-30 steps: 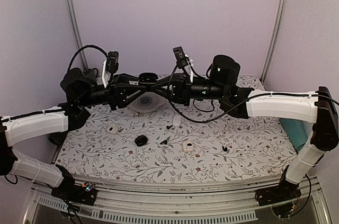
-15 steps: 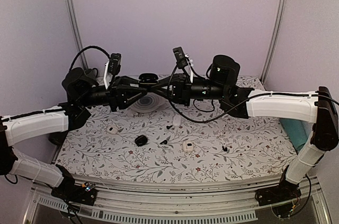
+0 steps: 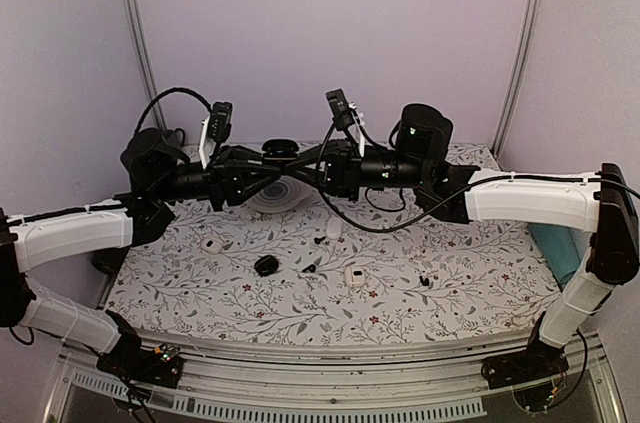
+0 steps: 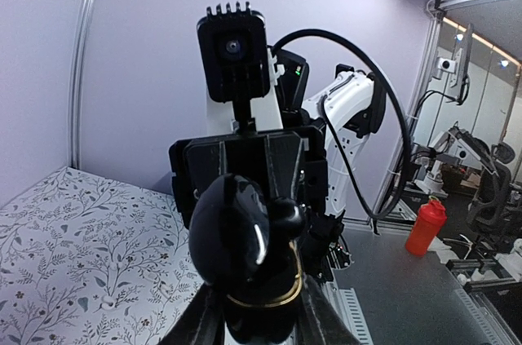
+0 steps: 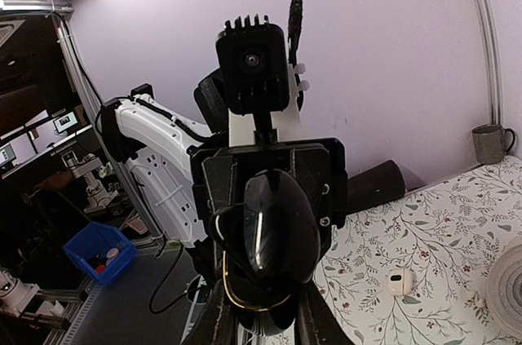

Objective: Insert the wireless bluetooth earbuds into the charging case
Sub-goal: Pass from the right arm to the left

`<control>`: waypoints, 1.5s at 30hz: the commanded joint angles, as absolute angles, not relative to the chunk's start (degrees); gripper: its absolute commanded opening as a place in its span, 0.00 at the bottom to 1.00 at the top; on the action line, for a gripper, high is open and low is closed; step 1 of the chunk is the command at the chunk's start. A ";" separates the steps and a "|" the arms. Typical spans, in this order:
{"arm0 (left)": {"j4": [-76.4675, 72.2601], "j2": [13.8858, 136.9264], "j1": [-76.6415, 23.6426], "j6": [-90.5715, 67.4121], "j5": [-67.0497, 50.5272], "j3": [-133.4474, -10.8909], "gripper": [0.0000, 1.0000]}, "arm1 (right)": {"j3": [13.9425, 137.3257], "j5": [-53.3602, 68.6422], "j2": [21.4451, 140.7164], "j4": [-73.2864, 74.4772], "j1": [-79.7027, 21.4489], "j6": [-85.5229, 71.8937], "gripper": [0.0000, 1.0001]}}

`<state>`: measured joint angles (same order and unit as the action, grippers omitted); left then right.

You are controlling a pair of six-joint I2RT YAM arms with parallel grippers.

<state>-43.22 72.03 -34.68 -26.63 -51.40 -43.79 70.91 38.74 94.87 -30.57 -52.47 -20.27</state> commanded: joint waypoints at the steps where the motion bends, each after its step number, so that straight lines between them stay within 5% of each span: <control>1: -45.90 72.51 -34.09 -27.24 -51.81 -44.93 0.30 | 72.15 39.37 94.81 -30.32 -52.26 -19.95 0.04; 17: -49.57 72.60 -34.45 -28.18 -51.34 -43.55 0.28 | 73.12 39.22 95.71 -30.63 -52.27 -20.52 0.04; 23: -50.65 72.66 -34.76 -28.32 -51.34 -43.07 0.13 | 73.30 39.37 96.14 -30.59 -52.30 -20.99 0.04; 28: -50.21 72.43 -34.80 -28.01 -50.34 -42.50 0.00 | 72.24 38.49 95.81 -30.41 -52.28 -21.05 0.17; 36: -49.94 71.48 -34.29 -27.35 -46.49 -40.90 0.00 | 69.70 34.71 93.87 -29.84 -52.28 -20.77 0.42; 45: -49.61 71.54 -33.79 -26.58 -45.09 -40.14 0.00 | 63.62 31.11 89.00 -27.74 -52.21 -19.89 0.50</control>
<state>-48.42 72.36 -34.63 -27.66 -46.57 -41.23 65.30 33.58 93.45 -28.64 -52.42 -20.51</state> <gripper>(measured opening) 0.231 0.495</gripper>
